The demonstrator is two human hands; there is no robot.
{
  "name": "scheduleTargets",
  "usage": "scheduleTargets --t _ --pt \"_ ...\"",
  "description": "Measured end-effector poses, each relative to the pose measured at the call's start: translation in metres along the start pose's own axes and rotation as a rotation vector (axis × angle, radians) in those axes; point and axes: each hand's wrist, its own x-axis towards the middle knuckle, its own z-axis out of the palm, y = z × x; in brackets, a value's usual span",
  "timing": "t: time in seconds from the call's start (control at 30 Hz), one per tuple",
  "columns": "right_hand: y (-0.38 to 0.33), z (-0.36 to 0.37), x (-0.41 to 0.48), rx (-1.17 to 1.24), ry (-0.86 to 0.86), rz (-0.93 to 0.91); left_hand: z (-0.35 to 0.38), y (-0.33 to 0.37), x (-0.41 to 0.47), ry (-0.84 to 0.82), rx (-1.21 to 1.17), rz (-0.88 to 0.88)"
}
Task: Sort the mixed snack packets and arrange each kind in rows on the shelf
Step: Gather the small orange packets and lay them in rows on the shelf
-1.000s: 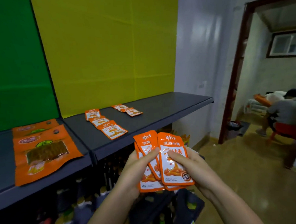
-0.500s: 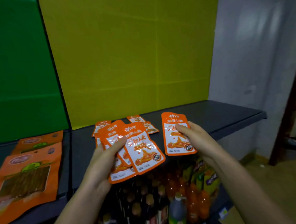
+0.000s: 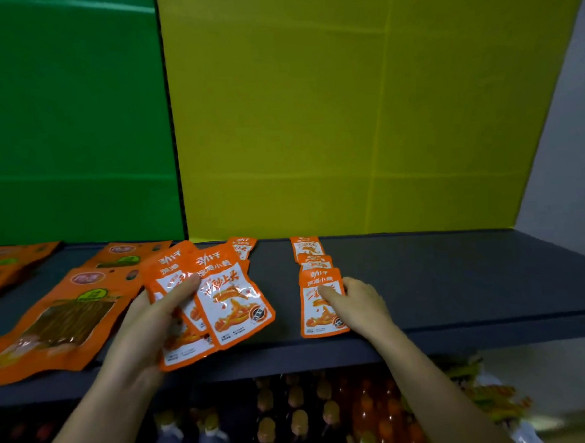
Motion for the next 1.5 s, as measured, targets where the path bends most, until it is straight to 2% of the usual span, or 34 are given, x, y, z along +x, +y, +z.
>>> scheduleTargets --t 0.17,0.5,0.57,0.63,0.7,0.83,0.97,1.07,1.17,1.27,1.33,1.4,1.5 --pt "0.002 0.000 -0.001 -0.215 0.064 -0.070 0.009 -0.001 -0.005 0.038 0.024 0.000" --pt "-0.006 -0.019 -0.011 -0.416 -0.013 -0.053 0.023 -0.001 -0.001 -0.041 0.080 0.027" --pt "-0.005 -0.024 -0.016 -0.492 0.049 -0.078 0.030 -0.002 0.000 -0.076 0.074 0.027" --pt "-0.003 -0.030 -0.021 -0.544 0.153 -0.183 0.040 -0.003 0.002 -0.101 0.070 0.025" --pt "-0.003 -0.038 -0.024 -0.388 0.163 -0.296 0.055 -0.004 0.004 -0.122 0.077 0.029" --pt "-0.001 -0.057 -0.016 0.394 -0.211 -0.311 0.097 -0.010 0.008 -0.167 0.086 0.032" --pt "0.023 -0.072 0.006 0.475 -0.205 -0.341 0.141 -0.018 0.017 -0.174 0.076 0.011" --pt "0.044 -0.087 0.027 0.596 -0.278 -0.311 0.169 -0.020 0.022 -0.211 -0.007 -0.081" --pt "0.064 -0.099 0.055 0.671 -0.221 -0.281 0.181 -0.022 0.036 -0.167 -0.054 -0.111" --pt "0.085 -0.102 0.095 0.548 -0.086 -0.194 0.180 -0.017 0.051 -0.072 -0.029 -0.120" --pt "0.099 -0.096 0.124 0.333 -0.020 -0.143 0.175 -0.014 0.059 -0.014 0.004 -0.102" --pt "0.107 -0.088 0.145 0.122 -0.007 -0.074 0.172 -0.013 0.066 0.006 0.050 -0.072" --pt "0.109 -0.083 0.168 -0.009 -0.010 -0.027 0.169 -0.013 0.071 -0.007 0.099 -0.072"
